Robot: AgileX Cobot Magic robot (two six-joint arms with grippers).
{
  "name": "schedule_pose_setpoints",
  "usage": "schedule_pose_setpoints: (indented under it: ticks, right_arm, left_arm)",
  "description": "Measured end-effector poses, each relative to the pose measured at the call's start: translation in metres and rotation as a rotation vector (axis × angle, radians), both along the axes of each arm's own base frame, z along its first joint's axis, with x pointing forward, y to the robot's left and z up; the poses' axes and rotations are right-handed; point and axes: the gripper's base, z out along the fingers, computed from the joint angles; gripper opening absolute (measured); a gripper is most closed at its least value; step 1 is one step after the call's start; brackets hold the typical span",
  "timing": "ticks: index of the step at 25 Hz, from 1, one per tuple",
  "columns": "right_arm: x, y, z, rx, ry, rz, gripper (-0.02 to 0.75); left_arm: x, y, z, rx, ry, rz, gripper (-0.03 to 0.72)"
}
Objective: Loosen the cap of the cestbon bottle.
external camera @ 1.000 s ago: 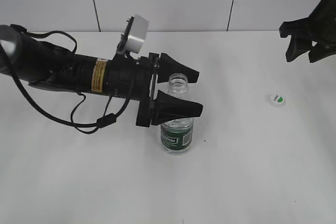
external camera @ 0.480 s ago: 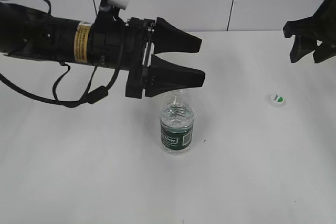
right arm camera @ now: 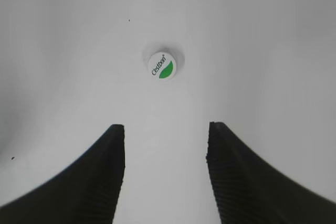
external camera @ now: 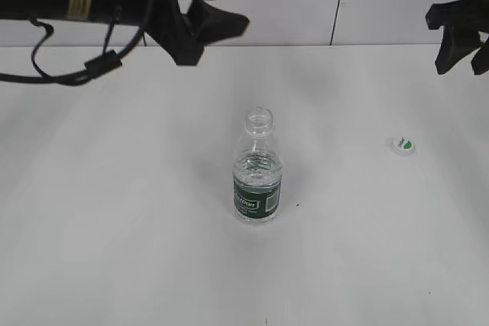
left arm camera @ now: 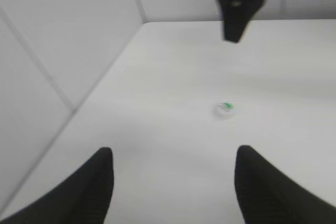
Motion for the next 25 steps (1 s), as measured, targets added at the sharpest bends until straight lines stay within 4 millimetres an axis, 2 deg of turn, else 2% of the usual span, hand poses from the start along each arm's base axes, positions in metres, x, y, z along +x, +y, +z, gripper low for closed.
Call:
schedule_pose_setpoints:
  ticks: [4, 7, 11, 13, 16, 20, 25]
  right_arm:
    - [0.0, 0.0, 0.022, 0.004, -0.029, 0.003, 0.391]
    - [0.0, 0.0, 0.028, 0.004, -0.027, 0.005, 0.391]
    - [-0.004, 0.0, 0.029, 0.0, 0.014, 0.008, 0.391]
    - [-0.006, 0.0, 0.028, -0.002, 0.044, 0.01, 0.391]
    - [-0.008, 0.0, 0.027, -0.004, 0.062, 0.012, 0.391]
    - [-0.008, 0.0, 0.027, -0.006, 0.068, 0.012, 0.391]
    - [-0.009, 0.0, 0.028, -0.005, 0.066, 0.013, 0.391]
  left_arm:
    - [0.007, 0.028, 0.03, 0.094, -0.138, 0.322, 0.443]
    - [0.01, 0.053, 0.045, 0.149, -0.196, 0.58, 0.443]
    - [0.012, 0.084, 0.046, 0.181, -0.124, 0.938, 0.438]
    - [0.01, 0.098, 0.039, 0.192, -0.012, 1.073, 0.417]
    - [0.004, 0.108, 0.025, 0.189, 0.199, 1.15, 0.379]
    - [-0.007, 0.106, 0.011, 0.224, 0.421, 1.125, 0.356]
    - [-0.026, 0.115, 0.001, 0.413, 0.691, 1.097, 0.354]
